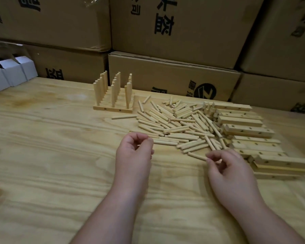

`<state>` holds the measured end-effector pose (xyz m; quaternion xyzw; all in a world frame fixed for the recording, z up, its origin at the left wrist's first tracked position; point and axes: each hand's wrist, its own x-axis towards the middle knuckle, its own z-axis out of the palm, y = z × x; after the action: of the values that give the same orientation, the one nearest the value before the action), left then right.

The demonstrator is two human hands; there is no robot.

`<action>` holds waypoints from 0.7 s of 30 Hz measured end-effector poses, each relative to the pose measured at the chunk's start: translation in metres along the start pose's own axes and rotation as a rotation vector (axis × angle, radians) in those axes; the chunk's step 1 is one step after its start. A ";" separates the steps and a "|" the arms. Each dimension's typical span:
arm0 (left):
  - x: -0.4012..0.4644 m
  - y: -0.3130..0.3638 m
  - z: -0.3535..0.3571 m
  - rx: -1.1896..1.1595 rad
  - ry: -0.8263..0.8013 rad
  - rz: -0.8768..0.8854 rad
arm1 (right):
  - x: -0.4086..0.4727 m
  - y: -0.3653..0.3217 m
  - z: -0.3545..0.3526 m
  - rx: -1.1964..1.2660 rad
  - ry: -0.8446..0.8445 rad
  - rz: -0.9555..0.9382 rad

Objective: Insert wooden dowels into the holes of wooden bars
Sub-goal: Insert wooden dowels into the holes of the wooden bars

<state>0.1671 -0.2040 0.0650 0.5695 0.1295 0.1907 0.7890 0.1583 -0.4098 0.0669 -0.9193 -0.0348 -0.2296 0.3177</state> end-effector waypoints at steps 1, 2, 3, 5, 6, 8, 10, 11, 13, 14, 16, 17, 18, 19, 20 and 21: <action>0.000 -0.001 0.000 0.049 -0.012 0.027 | 0.000 0.004 -0.001 0.004 0.002 0.015; 0.000 -0.001 0.000 0.093 -0.027 0.051 | 0.001 0.006 -0.002 0.001 0.000 0.021; -0.001 -0.002 0.000 0.126 -0.041 0.068 | 0.003 0.006 -0.002 -0.015 -0.007 0.014; -0.003 -0.003 -0.001 0.172 -0.062 0.092 | 0.005 0.005 0.000 -0.068 -0.050 -0.006; -0.004 -0.003 -0.001 0.188 -0.073 0.102 | 0.005 0.004 0.001 -0.097 -0.073 -0.011; -0.005 -0.003 -0.001 0.204 -0.092 0.121 | 0.005 0.002 0.001 -0.139 -0.099 -0.026; -0.005 -0.003 -0.002 0.208 -0.102 0.137 | 0.008 0.000 -0.003 -0.167 -0.103 -0.048; -0.005 -0.004 -0.002 0.211 -0.105 0.144 | 0.011 -0.002 -0.008 -0.188 -0.096 -0.064; -0.005 -0.004 -0.002 0.220 -0.110 0.159 | 0.021 -0.003 -0.022 -0.232 -0.074 -0.094; -0.005 -0.005 -0.002 0.227 -0.112 0.166 | 0.027 -0.003 -0.032 -0.243 -0.065 -0.088; -0.005 -0.005 -0.003 0.231 -0.117 0.171 | 0.039 0.000 -0.053 -0.228 -0.070 -0.035; -0.005 -0.006 -0.003 0.232 -0.121 0.172 | 0.043 0.004 -0.064 -0.219 -0.094 -0.002; -0.004 -0.006 -0.004 0.237 -0.124 0.177 | 0.047 0.008 -0.075 -0.228 -0.143 0.034; -0.003 -0.007 -0.004 0.245 -0.127 0.183 | 0.049 0.012 -0.085 -0.260 -0.215 0.069; -0.002 -0.008 -0.005 0.251 -0.128 0.189 | 0.050 0.016 -0.095 -0.304 -0.294 0.102; -0.002 -0.009 -0.006 0.253 -0.130 0.192 | 0.051 0.020 -0.105 -0.343 -0.361 0.136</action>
<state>0.1644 -0.2027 0.0548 0.6852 0.0461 0.2100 0.6959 0.1662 -0.4923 0.1509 -0.9861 0.0104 -0.0427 0.1603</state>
